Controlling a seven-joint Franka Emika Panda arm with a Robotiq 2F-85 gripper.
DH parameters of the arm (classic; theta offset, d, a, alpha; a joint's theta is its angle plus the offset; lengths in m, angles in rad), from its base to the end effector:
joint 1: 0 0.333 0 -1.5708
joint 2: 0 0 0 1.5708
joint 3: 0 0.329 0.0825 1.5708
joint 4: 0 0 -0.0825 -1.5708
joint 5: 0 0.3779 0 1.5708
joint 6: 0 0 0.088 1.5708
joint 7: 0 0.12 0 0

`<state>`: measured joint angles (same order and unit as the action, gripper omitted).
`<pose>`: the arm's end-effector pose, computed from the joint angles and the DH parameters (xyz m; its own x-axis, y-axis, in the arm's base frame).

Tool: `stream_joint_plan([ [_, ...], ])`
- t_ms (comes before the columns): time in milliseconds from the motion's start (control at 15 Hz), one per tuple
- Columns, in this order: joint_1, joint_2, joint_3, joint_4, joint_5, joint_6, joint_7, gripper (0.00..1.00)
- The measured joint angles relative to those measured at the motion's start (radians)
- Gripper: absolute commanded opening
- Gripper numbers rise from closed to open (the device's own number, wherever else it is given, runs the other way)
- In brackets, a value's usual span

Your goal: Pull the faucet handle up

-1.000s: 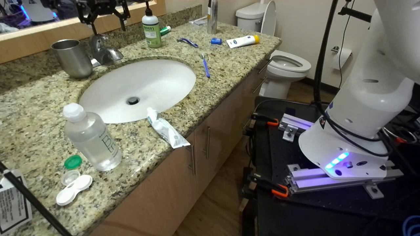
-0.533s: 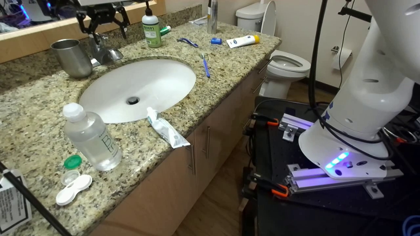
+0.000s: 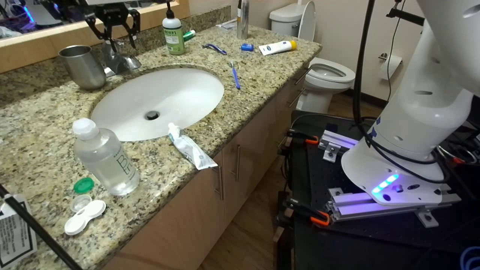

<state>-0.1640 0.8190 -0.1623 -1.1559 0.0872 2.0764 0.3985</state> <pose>0.7483 -0.2075 0.3190 0.7558 -0.6444 0.1165 -0.6481 -0.7616 -0.0080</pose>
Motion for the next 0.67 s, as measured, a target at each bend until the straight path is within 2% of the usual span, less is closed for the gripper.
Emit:
stream_joint_plan([
  [200,0.004,0.0,0.007,0.005,0.007,0.006,0.002,0.03],
  [333,0.004,0.0,0.008,0.007,0.018,0.01,0.008,0.07],
  [667,-0.017,-0.012,0.008,-0.01,0.124,0.039,0.004,0.07],
])
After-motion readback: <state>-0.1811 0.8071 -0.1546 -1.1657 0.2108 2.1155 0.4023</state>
